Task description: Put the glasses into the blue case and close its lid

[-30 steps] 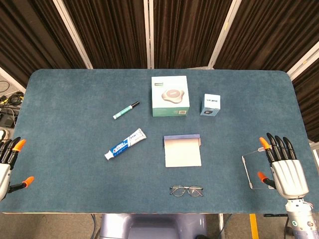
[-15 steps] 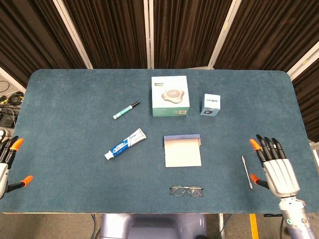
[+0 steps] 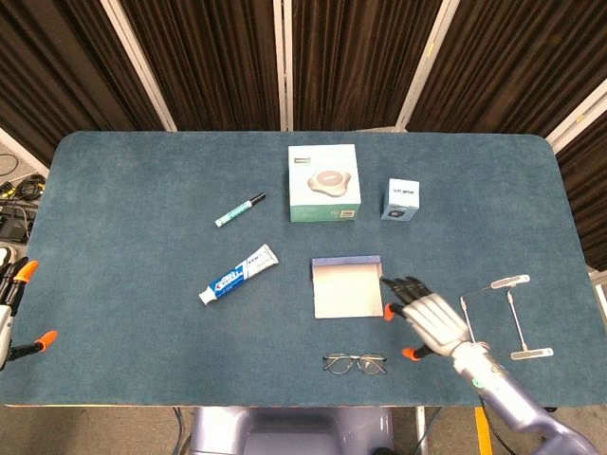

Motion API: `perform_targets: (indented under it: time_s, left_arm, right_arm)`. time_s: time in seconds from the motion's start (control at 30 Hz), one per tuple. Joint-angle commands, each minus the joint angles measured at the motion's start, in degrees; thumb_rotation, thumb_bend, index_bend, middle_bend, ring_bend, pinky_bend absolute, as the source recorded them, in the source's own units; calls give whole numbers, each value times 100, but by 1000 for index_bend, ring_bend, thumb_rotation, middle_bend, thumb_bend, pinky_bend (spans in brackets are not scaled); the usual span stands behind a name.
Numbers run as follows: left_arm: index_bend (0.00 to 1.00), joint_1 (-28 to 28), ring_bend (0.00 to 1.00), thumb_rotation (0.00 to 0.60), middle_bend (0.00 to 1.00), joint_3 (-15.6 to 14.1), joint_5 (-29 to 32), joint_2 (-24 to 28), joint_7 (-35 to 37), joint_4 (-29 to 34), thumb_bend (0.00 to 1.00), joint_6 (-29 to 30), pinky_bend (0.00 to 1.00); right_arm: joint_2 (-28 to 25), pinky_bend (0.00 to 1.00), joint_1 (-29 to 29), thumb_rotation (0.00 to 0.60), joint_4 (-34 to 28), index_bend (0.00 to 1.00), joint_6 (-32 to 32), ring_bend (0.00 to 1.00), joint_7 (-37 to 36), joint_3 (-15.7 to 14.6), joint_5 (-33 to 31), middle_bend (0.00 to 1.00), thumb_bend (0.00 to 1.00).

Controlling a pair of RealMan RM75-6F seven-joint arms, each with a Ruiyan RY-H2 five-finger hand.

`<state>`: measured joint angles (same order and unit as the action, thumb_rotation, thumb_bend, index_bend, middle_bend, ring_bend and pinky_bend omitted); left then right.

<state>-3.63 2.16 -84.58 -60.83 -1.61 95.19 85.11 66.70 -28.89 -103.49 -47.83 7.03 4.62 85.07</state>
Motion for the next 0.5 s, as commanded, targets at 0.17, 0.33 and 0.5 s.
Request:
perform_targets:
  time_s: [0.17,0.33,0.5]
  left_arm:
    - [0,-69,0,600,0,39,134,-60,-123,-28,0,-143,0]
    - [0,-93,0,600,0,50,175,-76,-164,-30,0,-186,0]
    - [0,-102,0,600,0,50,198,-80,-175,-35,0,-210,0]
  right_arm:
    - [604,0,-566,600,89,460,697,0,588,-4,-644,0,190]
    - [839,0,-748,600,-12,466,828,0,930,-31,-1008,0,201]
    - [1078,0,-914,600,-31,468,838,0,1413,-119,-1387,0,202]
